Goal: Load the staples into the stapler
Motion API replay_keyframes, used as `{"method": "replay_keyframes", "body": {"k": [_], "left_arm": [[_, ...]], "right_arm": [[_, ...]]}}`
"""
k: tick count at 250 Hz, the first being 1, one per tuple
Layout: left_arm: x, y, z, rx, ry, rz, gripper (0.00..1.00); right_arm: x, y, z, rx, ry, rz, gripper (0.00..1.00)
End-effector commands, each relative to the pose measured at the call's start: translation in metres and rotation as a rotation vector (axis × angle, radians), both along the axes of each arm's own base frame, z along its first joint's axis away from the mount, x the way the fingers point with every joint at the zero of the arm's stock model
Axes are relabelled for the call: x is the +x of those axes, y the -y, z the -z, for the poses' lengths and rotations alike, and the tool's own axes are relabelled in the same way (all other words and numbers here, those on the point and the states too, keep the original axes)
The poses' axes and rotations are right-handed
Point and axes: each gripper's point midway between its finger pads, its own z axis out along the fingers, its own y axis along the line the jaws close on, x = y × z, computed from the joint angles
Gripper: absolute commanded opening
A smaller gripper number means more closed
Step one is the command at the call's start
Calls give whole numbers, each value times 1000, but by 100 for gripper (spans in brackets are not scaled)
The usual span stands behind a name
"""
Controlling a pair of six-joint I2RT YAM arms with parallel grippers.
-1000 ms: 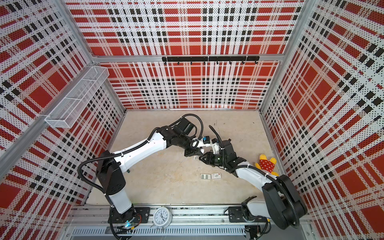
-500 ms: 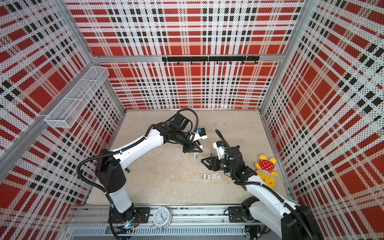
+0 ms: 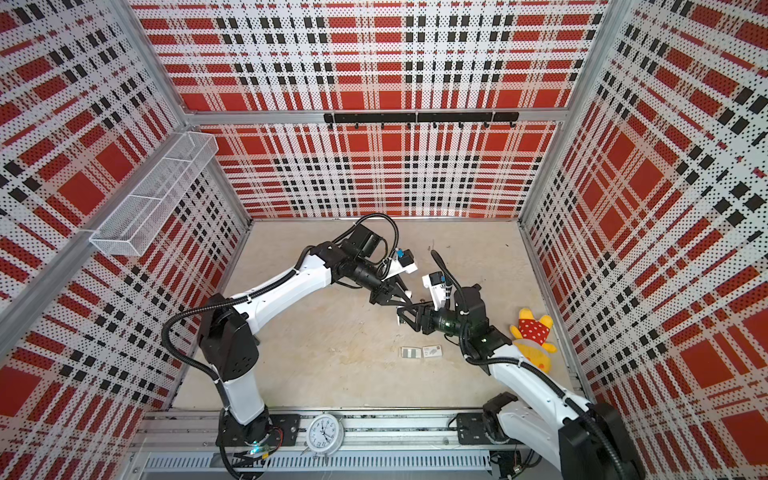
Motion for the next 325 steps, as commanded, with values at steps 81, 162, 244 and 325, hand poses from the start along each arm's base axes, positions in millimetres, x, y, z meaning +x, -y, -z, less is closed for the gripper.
{"method": "replay_keyframes", "body": {"k": [81, 162, 244, 325], "left_arm": [[-11, 5, -8, -52, -156, 75, 9], [-16, 4, -11, -54, -148, 90, 12], [-29, 7, -10, -20, -108, 133, 25], [-20, -2, -12, -10, -64, 97, 49]], "right_arm": [[1, -6, -34, 68, 97, -25, 43], [4, -3, -31, 53, 92, 2, 30], [8, 5, -27, 23, 99, 59, 20], [12, 7, -19, 0, 76, 81, 19]]}}
